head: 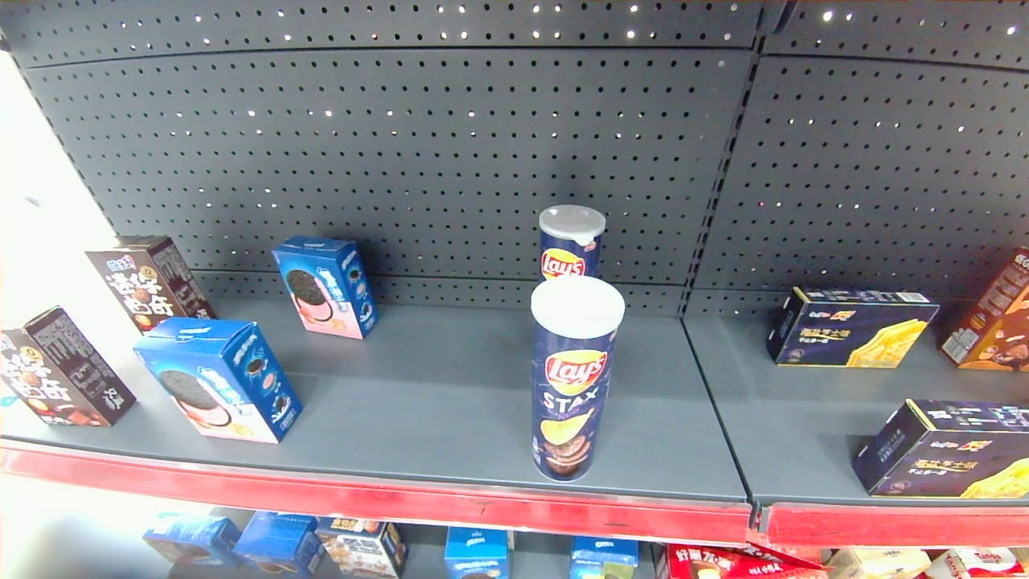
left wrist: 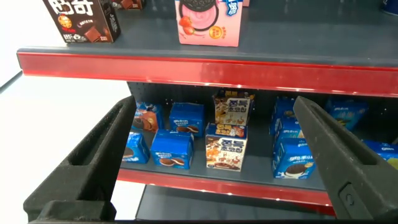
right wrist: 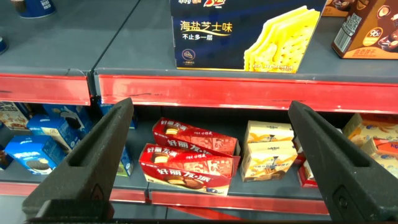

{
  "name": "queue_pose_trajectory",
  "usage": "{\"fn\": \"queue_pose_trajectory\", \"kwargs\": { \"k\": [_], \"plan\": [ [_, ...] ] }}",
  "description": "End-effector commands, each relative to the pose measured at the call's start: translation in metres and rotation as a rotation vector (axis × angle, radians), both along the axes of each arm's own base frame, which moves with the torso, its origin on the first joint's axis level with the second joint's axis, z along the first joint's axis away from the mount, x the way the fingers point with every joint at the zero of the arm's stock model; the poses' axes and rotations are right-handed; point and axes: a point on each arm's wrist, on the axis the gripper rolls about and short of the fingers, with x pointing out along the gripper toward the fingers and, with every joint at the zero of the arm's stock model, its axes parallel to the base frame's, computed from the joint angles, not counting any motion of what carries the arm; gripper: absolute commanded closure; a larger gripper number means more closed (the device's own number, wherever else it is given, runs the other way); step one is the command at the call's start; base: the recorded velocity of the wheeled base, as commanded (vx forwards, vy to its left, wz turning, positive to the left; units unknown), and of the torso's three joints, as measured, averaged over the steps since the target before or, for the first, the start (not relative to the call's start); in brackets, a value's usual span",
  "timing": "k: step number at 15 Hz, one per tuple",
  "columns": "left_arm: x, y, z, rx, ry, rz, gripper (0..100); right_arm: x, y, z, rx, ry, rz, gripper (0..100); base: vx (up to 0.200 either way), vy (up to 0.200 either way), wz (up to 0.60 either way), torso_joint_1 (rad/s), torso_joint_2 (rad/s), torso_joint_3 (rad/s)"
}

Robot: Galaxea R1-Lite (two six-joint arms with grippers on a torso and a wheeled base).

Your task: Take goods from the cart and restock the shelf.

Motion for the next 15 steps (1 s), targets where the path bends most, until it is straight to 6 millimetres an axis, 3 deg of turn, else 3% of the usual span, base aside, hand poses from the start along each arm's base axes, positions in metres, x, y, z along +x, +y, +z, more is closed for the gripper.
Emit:
{"fn": "queue_pose_trajectory", "kwargs": {
  "k": [1,15],
  "plan": [
    [0.0001,0.0,0.0,0.0,0.002,0.0,0,0.0,0.0,0.0,0.0,0.0,0.0,0,0.0,0.0,0.0,0.0,0.0,0.0],
    [0.0001,0.0,0.0002,0.0,0.0,0.0,0,0.0,0.0,0.0,0.0,0.0,0.001,0,0.0,0.0,0.0,0.0,0.0,0.0]
  ]
}}
